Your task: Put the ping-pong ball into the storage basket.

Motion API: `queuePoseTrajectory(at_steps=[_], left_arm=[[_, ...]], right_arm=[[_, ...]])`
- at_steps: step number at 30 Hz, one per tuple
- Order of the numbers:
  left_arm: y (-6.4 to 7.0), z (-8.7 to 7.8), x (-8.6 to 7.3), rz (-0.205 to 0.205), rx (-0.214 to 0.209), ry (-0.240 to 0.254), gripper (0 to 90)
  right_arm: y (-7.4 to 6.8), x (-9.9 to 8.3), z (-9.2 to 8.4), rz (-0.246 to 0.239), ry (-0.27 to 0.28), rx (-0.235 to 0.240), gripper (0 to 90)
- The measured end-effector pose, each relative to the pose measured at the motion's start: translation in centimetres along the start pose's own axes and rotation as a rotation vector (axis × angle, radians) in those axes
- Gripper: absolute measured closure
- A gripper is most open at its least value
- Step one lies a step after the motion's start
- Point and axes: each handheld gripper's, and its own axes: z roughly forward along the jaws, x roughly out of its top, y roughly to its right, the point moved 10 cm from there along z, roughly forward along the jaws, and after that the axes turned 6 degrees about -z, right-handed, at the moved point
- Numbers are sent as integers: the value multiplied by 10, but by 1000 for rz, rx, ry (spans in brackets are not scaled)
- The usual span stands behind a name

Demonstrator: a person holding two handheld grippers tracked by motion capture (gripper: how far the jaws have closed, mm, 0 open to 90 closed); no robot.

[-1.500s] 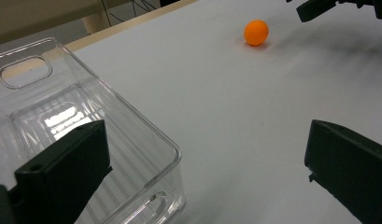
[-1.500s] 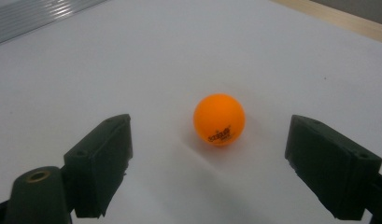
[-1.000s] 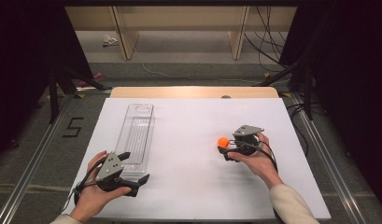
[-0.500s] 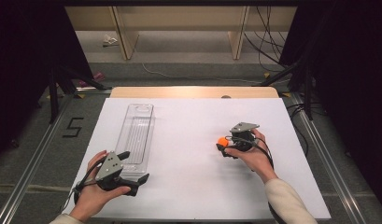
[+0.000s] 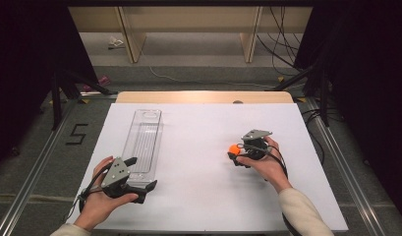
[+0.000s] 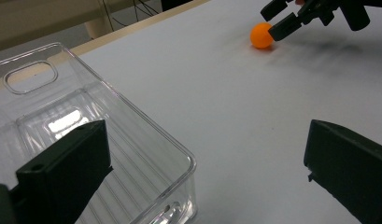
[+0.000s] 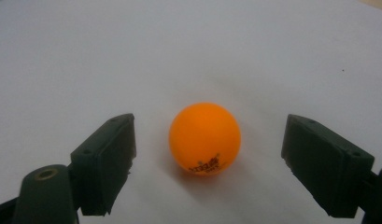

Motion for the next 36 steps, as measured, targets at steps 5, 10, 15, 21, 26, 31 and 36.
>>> queuePoseTrajectory(at_steps=[5,10,15,21,26,31,36], left_arm=[[1,0,0,6,0,-3,3],[1,0,-1,6,-1,-5,4],[1,0,0,7,0,-4,5],[1,-1,-1,7,0,-4,6],[1,-1,0,6,-2,-2,6],[1,-1,0,5,-2,-1,7],[1,-1,0,8,-1,0,7]], right_arm=[[2,1,5,4,-7,4,200],[2,0,7,7,-12,4,218],[1,1,11,0,-20,1,257],[0,-1,15,-16,-42,-4,304],[0,0,16,-22,-45,-6,338],[-1,-1,18,-28,-53,-6,371],[-1,-1,18,-29,-57,-7,397]])
